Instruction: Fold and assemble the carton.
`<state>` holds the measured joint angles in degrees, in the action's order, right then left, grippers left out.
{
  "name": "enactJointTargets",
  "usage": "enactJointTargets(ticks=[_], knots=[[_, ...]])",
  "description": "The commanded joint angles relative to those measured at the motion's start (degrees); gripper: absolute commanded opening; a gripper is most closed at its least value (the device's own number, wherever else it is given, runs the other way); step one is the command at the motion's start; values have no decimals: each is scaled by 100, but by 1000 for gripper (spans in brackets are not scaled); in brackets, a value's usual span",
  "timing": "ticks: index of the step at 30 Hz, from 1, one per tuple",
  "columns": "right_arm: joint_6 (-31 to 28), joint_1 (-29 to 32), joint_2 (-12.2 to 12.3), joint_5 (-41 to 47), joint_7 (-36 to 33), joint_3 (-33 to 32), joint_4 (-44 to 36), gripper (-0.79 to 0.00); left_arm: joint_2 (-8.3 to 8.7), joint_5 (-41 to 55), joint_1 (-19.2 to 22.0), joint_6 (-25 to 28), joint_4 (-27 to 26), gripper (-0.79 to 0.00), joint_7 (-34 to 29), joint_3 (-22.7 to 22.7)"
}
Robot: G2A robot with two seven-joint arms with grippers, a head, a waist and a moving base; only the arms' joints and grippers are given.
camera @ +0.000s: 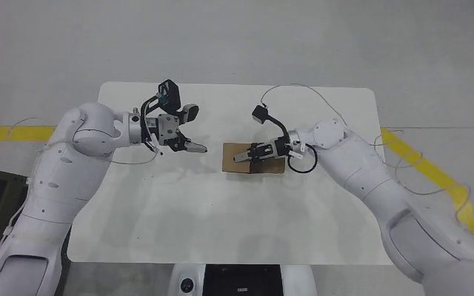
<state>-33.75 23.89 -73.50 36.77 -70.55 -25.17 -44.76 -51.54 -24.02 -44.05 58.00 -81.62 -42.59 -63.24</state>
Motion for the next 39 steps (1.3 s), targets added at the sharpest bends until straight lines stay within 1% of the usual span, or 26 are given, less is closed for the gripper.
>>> enactJointTargets(ticks=[1, 10, 11, 13, 14, 15, 16, 17, 18, 19, 20, 23, 27, 29, 39], knots=[[-18, -37, -73, 15, 17, 125, 126, -785, 58, -136, -33, 0, -41, 0, 46, 12], [-148, -182, -348, 157, 148, 465, 666, -785, 291, -493, -81, 0, -58, 0, 404, 134], [-175, -209, -371, 175, 175, 480, 716, -770, 316, -522, -77, 0, -57, 0, 442, 150], [-247, -265, -417, 163, 246, 519, 798, -686, 364, -559, -72, 0, -44, 0, 516, 188], [-270, -288, -440, 170, 270, 537, 838, -613, 388, -584, -67, 0, -41, 0, 546, 208], [-286, -311, -463, 179, 286, 556, 872, -502, 411, -612, -61, 0, -43, 0, 577, 230], [-314, -333, -484, 187, 313, 571, 915, -443, 433, -636, -56, 0, -45, 0, 615, 253], [-339, -344, -504, 183, 339, 591, 959, -403, 455, -661, -50, 0, -48, 0, 652, 277], [-370, -354, -523, 182, 370, 609, 997, -265, 476, -684, -43, 0, -51, 0, 691, 302], [-403, -362, -539, 192, 403, 620, 1032, -80, 496, -702, -37, 0, -53, 0, 734, 327], [-430, -381, -552, 189, 430, 632, 1066, -43, 515, -716, -31, 0, -54, 0, 776, 353], [-485, -422, -553, 273, 484, 618, 1168, -37, 569, -753, -7, 0, -62, 0, 892, 441], [-485, -419, -478, 352, 484, 591, 1116, -18, 627, -844, 55, 0, -73, 0, 1059, 567], [-497, -397, -415, 388, 496, 562, 1073, 0, 651, -913, 99, 0, -59, 0, 1149, 625], [-666, -345, -38, 313, 665, 412, 758, 0, 723, -1510, 236, 0, 15, 0, 1665, 846]])
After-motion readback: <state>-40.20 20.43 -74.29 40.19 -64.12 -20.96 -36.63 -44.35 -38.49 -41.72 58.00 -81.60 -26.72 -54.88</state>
